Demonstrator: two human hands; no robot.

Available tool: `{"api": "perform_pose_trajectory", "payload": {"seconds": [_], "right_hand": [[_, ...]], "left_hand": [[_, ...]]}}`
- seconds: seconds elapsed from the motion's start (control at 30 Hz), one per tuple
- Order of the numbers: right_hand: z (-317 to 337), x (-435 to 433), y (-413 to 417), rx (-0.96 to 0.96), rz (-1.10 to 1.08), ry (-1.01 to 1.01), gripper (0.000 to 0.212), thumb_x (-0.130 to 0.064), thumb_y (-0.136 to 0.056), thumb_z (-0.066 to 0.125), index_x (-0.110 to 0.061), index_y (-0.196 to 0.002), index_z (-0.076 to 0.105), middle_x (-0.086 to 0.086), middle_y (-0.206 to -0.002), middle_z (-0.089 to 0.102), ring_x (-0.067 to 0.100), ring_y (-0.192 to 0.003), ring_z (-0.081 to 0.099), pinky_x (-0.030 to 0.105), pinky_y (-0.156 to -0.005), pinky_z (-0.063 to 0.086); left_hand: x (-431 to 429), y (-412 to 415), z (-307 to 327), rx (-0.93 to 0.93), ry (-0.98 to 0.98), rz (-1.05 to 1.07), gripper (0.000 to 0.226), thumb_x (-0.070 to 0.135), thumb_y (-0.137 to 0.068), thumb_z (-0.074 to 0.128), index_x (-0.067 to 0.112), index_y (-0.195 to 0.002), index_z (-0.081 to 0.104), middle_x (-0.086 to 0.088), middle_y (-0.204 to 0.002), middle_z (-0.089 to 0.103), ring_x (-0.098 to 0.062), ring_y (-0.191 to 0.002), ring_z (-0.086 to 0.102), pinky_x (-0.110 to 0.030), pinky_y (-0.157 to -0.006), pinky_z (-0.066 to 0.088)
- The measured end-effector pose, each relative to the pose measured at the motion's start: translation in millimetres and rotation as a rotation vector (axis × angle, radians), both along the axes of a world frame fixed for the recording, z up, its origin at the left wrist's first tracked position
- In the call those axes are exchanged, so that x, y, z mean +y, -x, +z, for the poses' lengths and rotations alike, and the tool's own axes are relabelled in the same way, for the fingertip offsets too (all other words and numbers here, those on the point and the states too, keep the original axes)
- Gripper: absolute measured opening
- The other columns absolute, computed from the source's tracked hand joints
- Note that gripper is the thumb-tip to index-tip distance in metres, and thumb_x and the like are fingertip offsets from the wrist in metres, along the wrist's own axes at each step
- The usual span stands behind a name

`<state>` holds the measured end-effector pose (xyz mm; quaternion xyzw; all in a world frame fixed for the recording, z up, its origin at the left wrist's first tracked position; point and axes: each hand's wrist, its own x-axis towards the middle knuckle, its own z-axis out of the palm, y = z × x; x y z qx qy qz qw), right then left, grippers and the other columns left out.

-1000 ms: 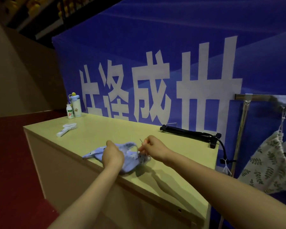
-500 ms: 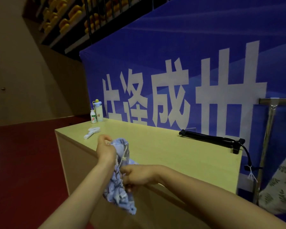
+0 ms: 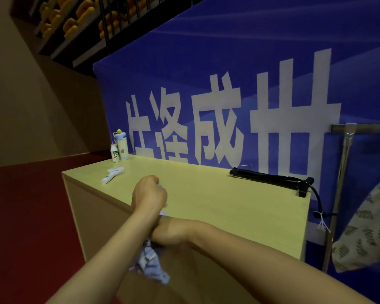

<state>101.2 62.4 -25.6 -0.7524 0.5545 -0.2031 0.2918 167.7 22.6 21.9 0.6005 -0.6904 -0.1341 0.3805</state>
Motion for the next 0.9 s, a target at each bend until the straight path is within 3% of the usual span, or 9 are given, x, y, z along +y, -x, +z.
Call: {"api": "perform_pose_trajectory", "payload": {"seconds": [0.1, 0.17, 0.23, 0.4, 0.53, 0.6, 0.67, 0.8, 0.9], "right_hand": [[-7, 0, -16, -0.059, 0.078, -0.093, 0.025, 0.002, -0.093, 0.039, -0.013, -0.085, 0.057, 0.009, -0.087, 0.058, 0.017, -0.075, 0.054, 0.030, -0.073, 0.048], [-12, -3, -14, 0.016, 0.086, -0.220, 0.023, 0.000, -0.093, 0.042, -0.003, -0.101, 0.063, 0.020, -0.103, 0.064, 0.024, -0.084, 0.060, 0.037, -0.084, 0.053], [-18, -5, -1, 0.199, 0.024, -0.208, 0.030, -0.005, -0.092, 0.050, 0.002, -0.121, 0.057, 0.024, -0.118, 0.061, 0.030, -0.093, 0.058, 0.040, -0.090, 0.049], [-32, -9, 52, 0.665, -0.092, -0.199, 0.034, 0.001, -0.085, 0.056, 0.005, -0.119, 0.059, 0.019, -0.086, 0.062, 0.032, -0.076, 0.056, 0.035, -0.062, 0.044], [-13, -9, 88, 0.640, -0.340, -0.072, 0.018, -0.008, -0.088, 0.054, 0.002, -0.098, 0.065, 0.024, -0.109, 0.064, 0.036, -0.098, 0.062, 0.034, -0.072, 0.045], [-2, -11, 106, 0.631, -0.421, -0.044, 0.031, -0.009, -0.088, 0.056, -0.001, -0.118, 0.061, 0.019, -0.122, 0.062, 0.033, -0.102, 0.063, 0.035, -0.078, 0.050], [5, -13, 117, 0.577, -0.433, -0.096, 0.042, -0.011, -0.086, 0.063, -0.004, -0.127, 0.058, 0.016, -0.122, 0.065, 0.027, -0.086, 0.067, 0.033, -0.071, 0.052], [15, -17, 115, 0.630, -0.483, 0.114, 0.030, -0.011, -0.086, 0.061, -0.012, -0.116, 0.066, 0.010, -0.115, 0.067, 0.030, -0.103, 0.062, 0.036, -0.078, 0.048], [22, -18, 103, 0.378, -0.428, 0.200, 0.022, -0.012, -0.088, 0.058, -0.006, -0.106, 0.068, 0.013, -0.107, 0.069, 0.029, -0.093, 0.063, 0.037, -0.077, 0.051]], "left_hand": [[-8, -15, -7, -0.067, -0.067, 0.000, 0.035, 0.005, -0.091, 0.042, 0.004, -0.117, 0.065, -0.009, -0.125, 0.063, -0.030, -0.099, 0.061, -0.029, -0.076, 0.052], [-12, -22, -14, -0.044, -0.113, -0.039, 0.038, 0.006, -0.092, 0.044, 0.005, -0.127, 0.060, -0.013, -0.136, 0.056, -0.031, -0.123, 0.053, -0.034, -0.098, 0.047], [-12, -19, -21, 0.025, -0.149, -0.120, 0.040, 0.003, -0.094, 0.043, 0.005, -0.131, 0.056, -0.013, -0.141, 0.052, -0.030, -0.128, 0.050, -0.035, -0.103, 0.044], [-4, 7, -30, 0.036, -0.049, -0.313, 0.042, 0.000, -0.097, 0.039, 0.007, -0.137, 0.051, -0.009, -0.147, 0.046, -0.025, -0.138, 0.040, -0.035, -0.114, 0.033], [-15, 7, -37, -0.217, 0.053, -0.341, 0.060, -0.006, -0.087, 0.039, 0.015, -0.143, 0.043, -0.004, -0.150, 0.041, -0.024, -0.138, 0.039, -0.033, -0.108, 0.038], [-22, 1, -40, -0.289, 0.065, -0.392, 0.070, -0.010, -0.082, 0.037, 0.017, -0.146, 0.038, -0.001, -0.152, 0.037, -0.023, -0.139, 0.037, -0.030, -0.107, 0.039], [-23, -1, -41, -0.271, 0.049, -0.502, 0.071, -0.013, -0.084, 0.034, 0.016, -0.148, 0.032, 0.001, -0.156, 0.029, -0.019, -0.143, 0.030, -0.023, -0.109, 0.030], [-26, 1, -40, -0.220, 0.052, -0.606, 0.067, -0.015, -0.089, 0.035, 0.015, -0.149, 0.030, 0.001, -0.156, 0.028, -0.017, -0.145, 0.027, -0.017, -0.109, 0.025], [-31, 1, -37, -0.177, 0.051, -0.624, 0.065, -0.015, -0.088, 0.037, 0.013, -0.147, 0.034, -0.003, -0.153, 0.035, -0.018, -0.141, 0.034, -0.020, -0.109, 0.031]]}}
